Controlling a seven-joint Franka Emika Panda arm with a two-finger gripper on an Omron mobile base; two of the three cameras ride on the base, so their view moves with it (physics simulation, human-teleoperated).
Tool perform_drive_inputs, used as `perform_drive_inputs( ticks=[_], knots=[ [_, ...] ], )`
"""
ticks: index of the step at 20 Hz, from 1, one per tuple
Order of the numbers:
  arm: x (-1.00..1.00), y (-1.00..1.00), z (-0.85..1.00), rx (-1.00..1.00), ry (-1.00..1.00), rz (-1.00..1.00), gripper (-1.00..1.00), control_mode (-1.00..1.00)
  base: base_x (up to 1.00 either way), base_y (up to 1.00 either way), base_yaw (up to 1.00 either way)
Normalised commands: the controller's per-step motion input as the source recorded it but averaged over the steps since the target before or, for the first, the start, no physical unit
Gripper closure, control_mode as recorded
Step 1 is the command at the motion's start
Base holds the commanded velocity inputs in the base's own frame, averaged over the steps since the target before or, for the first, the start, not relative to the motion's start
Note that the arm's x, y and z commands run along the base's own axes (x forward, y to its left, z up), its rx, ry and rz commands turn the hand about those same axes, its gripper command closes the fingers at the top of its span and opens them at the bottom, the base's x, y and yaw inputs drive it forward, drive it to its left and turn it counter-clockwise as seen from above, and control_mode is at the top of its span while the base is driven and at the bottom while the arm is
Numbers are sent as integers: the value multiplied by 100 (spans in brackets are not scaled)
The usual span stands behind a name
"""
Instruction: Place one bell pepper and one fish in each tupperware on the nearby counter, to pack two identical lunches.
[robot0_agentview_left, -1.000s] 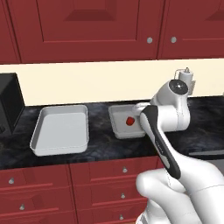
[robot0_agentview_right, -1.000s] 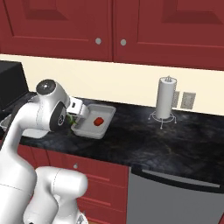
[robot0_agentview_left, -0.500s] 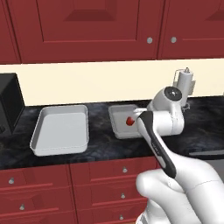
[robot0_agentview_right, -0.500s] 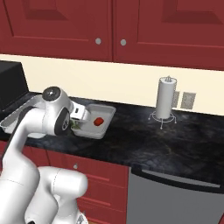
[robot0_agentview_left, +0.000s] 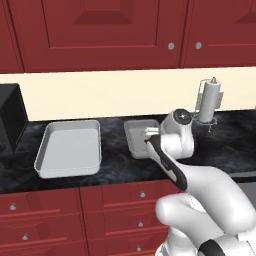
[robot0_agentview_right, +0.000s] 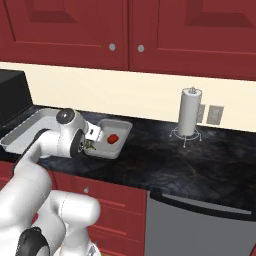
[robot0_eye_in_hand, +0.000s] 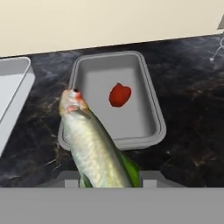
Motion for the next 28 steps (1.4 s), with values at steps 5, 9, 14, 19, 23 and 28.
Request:
perform_drive_inputs(
  ticks=[5, 9, 14, 19, 23, 28],
  knots=[
    [24, 1, 0, 13, 2, -26, 100, -100, 0, 0, 0],
    [30, 0, -12, 12, 6, -21, 100, -100, 0, 0, 0],
    [45, 10, -20, 7, 5, -5, 100, -100, 0, 0, 0],
    [51, 13, -23, 2, 2, -3, 100, -100, 0, 0, 0],
    [57, 0, -21, 0, 0, -6, 100, -100, 0, 0, 0],
    [48, 0, -32, 1, 1, -5, 100, -100, 0, 0, 0]
  ],
)
